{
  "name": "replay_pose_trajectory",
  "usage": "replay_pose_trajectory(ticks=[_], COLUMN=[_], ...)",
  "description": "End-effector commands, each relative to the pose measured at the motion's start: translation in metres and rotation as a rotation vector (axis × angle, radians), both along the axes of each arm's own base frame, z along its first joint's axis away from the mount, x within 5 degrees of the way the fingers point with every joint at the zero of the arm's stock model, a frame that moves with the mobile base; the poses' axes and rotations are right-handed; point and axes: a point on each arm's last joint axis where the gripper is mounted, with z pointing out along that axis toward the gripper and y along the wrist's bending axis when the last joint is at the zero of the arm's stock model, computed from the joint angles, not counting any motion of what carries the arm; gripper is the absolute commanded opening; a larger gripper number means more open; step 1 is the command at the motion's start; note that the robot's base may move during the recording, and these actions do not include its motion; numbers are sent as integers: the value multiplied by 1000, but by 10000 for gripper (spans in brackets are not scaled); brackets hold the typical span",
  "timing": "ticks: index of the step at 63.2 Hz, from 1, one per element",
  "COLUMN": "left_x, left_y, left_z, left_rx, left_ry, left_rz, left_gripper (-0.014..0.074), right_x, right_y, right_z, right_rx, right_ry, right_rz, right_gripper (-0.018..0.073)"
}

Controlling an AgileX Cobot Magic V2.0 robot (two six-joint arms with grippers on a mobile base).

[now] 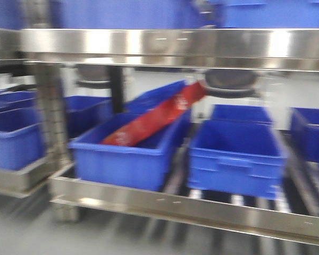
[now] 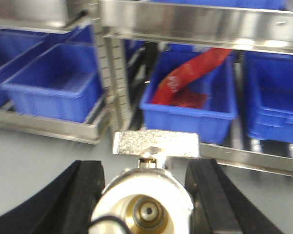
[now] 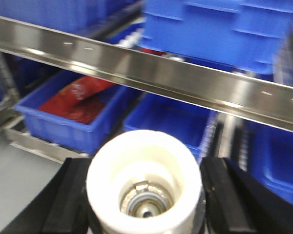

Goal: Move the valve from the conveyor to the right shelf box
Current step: 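Drive along the shelf and stop in front of a blue box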

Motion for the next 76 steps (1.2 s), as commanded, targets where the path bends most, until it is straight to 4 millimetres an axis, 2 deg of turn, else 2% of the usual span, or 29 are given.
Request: replay_pose_trajectory(ticks=[1, 76], left_x=[-1, -1], left_y=[-2, -2], left_z=[8, 8], left_rx=[-14, -14], left_ry=[-68, -68], left_rz=[-1, -1], left_gripper=[-111, -111], right_x=[-2, -2], right_y=[-1, -1], right_z=[13, 13], right_rx=[7, 7], right_ry=[-96, -96], right_rz=[-8, -8], right_gripper=[-151, -151])
